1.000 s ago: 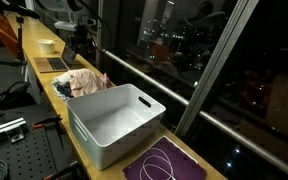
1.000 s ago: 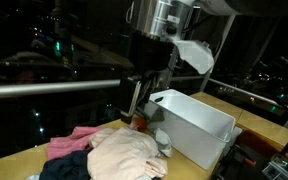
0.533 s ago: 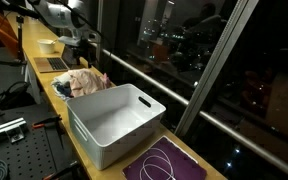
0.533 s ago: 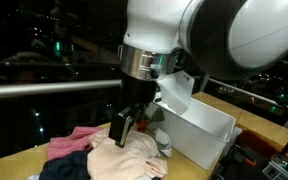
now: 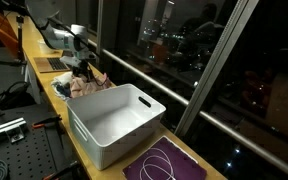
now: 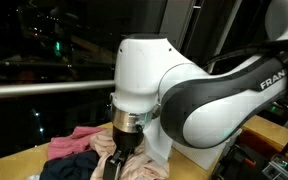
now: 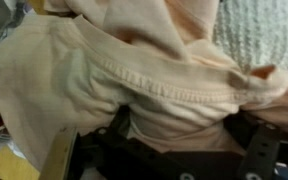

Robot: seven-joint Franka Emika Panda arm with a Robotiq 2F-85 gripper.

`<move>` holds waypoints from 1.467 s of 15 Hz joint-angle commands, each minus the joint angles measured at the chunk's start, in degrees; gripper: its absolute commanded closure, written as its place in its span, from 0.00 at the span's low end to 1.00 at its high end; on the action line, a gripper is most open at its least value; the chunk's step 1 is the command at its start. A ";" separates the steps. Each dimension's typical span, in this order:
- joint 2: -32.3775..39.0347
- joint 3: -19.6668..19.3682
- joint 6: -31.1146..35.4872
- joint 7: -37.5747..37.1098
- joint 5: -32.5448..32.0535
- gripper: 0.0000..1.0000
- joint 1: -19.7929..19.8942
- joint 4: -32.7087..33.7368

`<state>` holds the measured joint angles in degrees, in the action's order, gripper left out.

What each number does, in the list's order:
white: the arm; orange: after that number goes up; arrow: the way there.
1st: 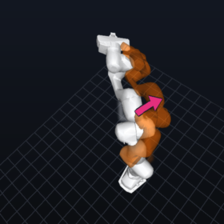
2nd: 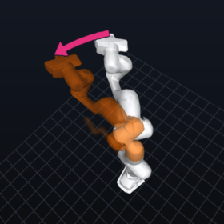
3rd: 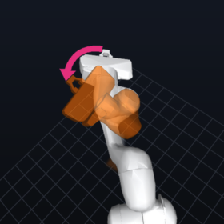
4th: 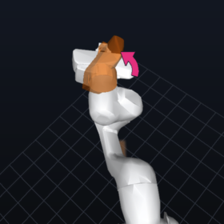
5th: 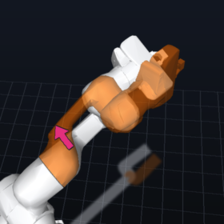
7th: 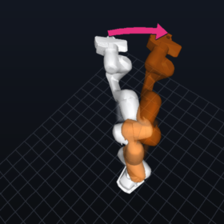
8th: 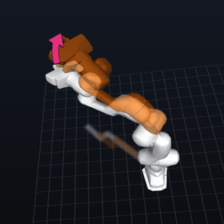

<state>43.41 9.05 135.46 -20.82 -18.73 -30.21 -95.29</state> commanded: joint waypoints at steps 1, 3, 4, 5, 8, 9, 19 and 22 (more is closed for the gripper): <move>2.34 -1.39 1.30 2.31 0.53 0.32 -0.51 1.36; 1.87 -1.57 1.46 2.59 0.71 0.49 -0.44 0.88; 1.56 -1.55 1.37 2.66 0.79 0.57 -0.42 0.64; 1.24 -1.57 1.16 2.63 0.78 0.64 -0.47 0.44; 0.47 -1.52 0.85 2.46 0.93 0.85 -0.45 -0.13; 0.08 -1.56 0.62 2.34 0.93 0.93 -0.48 -0.36; -13.09 -5.03 -3.56 -1.28 -1.63 1.00 -0.24 -9.33; -21.04 -6.54 -4.13 -3.67 -3.30 1.00 0.55 -14.77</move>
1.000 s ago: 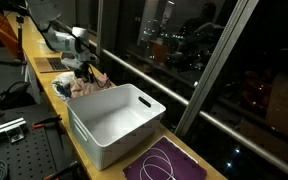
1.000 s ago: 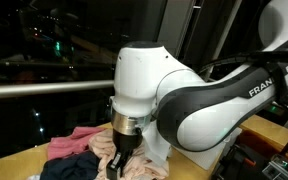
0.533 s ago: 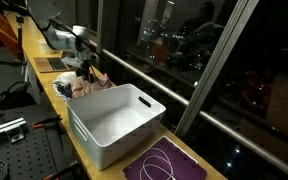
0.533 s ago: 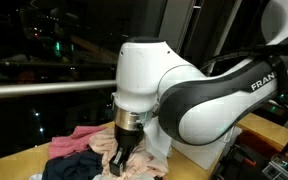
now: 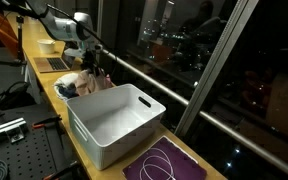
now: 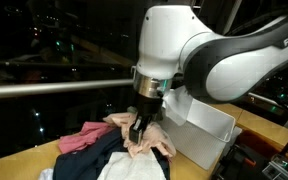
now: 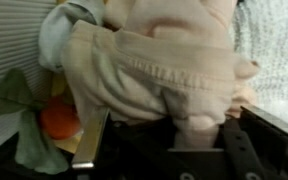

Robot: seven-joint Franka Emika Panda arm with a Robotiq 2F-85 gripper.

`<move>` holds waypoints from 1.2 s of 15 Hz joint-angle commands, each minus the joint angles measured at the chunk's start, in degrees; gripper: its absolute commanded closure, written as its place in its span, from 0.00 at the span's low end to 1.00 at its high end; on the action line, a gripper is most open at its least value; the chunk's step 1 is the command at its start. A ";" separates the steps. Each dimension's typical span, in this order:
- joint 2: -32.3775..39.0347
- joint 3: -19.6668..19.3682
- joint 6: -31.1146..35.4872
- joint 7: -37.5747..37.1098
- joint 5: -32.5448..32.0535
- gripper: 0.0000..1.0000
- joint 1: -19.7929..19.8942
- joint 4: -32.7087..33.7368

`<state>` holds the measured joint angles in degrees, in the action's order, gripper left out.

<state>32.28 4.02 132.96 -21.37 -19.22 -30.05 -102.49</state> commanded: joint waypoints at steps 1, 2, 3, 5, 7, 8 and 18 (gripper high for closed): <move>-12.64 -1.90 -2.18 -4.28 -3.85 1.00 0.74 -9.16; -15.36 -2.20 -2.93 -5.57 -5.16 1.00 1.21 -10.58; -18.17 -2.24 -3.68 -6.79 -6.45 1.00 1.96 -12.08; -23.71 -1.78 -5.44 -8.56 -8.74 1.00 4.16 -14.78; -29.14 -0.92 -7.64 -9.67 -10.27 1.00 6.79 -16.78; -31.83 -0.45 -9.02 -9.80 -10.88 1.00 8.17 -17.48; -50.61 3.02 -23.71 -0.31 -11.05 1.00 22.34 -13.61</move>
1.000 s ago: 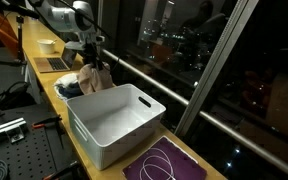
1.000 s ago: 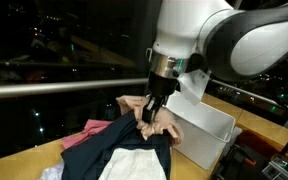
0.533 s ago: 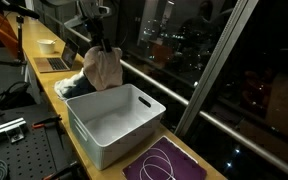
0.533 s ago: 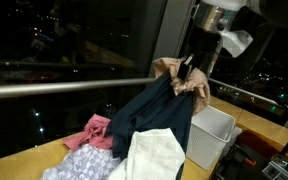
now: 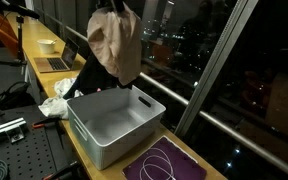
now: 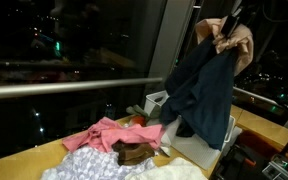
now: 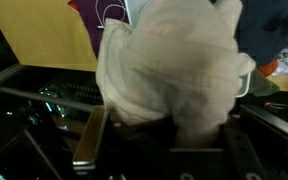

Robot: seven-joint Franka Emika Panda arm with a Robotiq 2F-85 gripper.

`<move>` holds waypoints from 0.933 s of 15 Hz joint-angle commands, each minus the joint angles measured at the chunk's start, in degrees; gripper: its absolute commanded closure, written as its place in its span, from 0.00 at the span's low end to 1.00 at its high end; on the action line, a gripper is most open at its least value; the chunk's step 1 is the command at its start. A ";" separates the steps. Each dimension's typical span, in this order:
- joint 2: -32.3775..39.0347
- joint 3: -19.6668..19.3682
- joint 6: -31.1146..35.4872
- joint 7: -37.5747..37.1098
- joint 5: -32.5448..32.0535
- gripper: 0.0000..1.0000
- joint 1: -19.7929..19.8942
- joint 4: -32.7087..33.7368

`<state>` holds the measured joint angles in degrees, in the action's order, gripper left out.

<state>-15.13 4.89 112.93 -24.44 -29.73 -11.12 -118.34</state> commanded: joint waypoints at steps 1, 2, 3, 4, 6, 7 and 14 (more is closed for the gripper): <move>-3.95 2.46 -4.42 3.48 -0.58 1.00 4.31 2.89; -4.40 2.86 -5.17 4.05 -0.61 1.00 5.04 3.81; -4.64 3.26 -5.82 4.47 -0.67 1.00 5.68 4.61; -4.57 3.68 -6.25 4.68 -0.69 1.00 6.14 5.37; -3.89 4.55 -6.58 4.81 -0.90 1.00 6.78 6.67; -3.32 4.96 -6.77 4.75 -0.99 1.00 6.95 7.29; 1.61 6.55 -5.70 4.00 -1.28 1.00 6.75 8.47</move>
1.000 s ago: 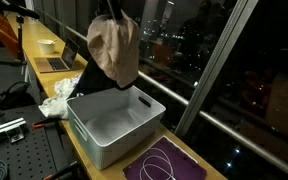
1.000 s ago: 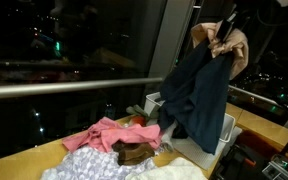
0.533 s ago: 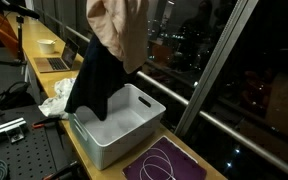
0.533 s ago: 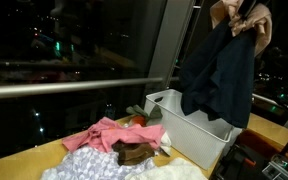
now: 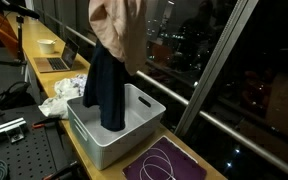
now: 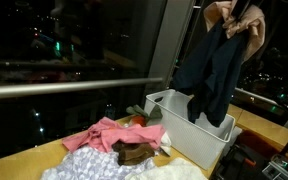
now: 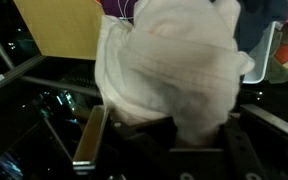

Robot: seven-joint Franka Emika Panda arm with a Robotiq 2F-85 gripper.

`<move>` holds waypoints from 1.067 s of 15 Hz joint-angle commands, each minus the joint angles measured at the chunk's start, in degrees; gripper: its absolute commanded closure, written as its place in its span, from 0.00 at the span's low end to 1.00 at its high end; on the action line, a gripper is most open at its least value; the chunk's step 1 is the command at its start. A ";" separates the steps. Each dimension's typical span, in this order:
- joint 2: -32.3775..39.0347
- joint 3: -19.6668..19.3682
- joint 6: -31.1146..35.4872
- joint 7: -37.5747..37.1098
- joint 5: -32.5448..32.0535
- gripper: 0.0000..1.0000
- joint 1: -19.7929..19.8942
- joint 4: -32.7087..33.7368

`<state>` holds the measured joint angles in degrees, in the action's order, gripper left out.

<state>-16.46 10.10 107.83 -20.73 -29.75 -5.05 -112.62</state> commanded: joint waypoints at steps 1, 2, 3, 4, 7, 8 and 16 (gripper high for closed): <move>3.78 1.52 -0.51 0.10 -1.30 1.00 0.49 2.88; 4.64 1.63 -0.21 -0.04 -1.25 1.00 0.28 2.83; 5.40 1.76 0.02 -0.24 -1.21 1.00 0.11 2.72; 6.25 1.87 0.43 -0.46 -1.12 1.00 -0.10 2.38; 8.44 2.08 1.04 -0.95 -1.07 1.00 -0.70 1.61; 8.95 1.97 1.44 -1.06 -1.05 1.00 -0.87 1.03; 9.65 0.72 7.08 -1.76 0.01 0.67 -1.06 -6.46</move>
<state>-5.79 11.64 112.59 -22.07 -29.76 -5.80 -116.58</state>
